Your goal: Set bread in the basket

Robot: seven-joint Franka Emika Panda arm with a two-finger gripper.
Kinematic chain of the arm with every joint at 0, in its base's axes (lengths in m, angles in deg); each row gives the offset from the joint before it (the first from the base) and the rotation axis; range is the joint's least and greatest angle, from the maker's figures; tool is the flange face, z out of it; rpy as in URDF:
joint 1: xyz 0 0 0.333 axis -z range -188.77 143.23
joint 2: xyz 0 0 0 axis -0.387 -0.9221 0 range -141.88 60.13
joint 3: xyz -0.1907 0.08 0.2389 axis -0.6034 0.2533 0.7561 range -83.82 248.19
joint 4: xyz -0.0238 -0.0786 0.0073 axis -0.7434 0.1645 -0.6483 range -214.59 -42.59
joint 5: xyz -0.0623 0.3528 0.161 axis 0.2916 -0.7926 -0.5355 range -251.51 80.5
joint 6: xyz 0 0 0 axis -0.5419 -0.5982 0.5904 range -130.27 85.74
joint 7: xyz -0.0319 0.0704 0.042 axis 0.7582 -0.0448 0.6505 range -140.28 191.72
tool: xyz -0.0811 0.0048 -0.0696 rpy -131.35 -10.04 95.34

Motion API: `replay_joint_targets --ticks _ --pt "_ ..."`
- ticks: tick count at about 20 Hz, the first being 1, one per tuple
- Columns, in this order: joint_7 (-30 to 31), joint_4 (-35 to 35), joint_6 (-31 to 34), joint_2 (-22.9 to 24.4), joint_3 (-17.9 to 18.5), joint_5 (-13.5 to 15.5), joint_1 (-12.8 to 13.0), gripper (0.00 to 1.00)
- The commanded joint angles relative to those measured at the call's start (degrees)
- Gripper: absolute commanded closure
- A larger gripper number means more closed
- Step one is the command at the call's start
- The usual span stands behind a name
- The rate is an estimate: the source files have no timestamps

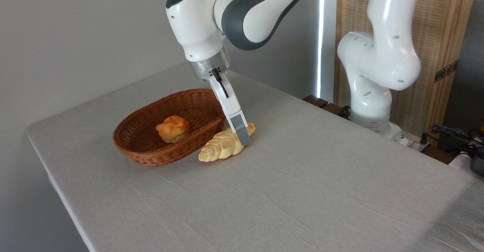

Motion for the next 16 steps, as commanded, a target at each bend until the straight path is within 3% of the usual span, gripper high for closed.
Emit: replay_joint_targets --ticks 1,8,9,11,12,16 --pt "-0.8 -2.94 -3.26 0.82 0.49 -0.49 0.86 0.0" --pt "-0.8 -4.7 -7.04 0.12 0.84 -0.76 1.13 0.03" --pt "-0.8 -4.7 -7.83 0.03 1.1 -0.76 1.13 0.17" --pt "-0.8 -4.7 -8.1 -0.06 1.1 -0.76 1.04 0.61" --pt "-0.8 -4.7 -8.02 -0.06 1.1 -0.76 1.04 0.71" --pt "-0.8 -4.61 -8.01 -0.14 1.19 -0.76 1.04 0.74"
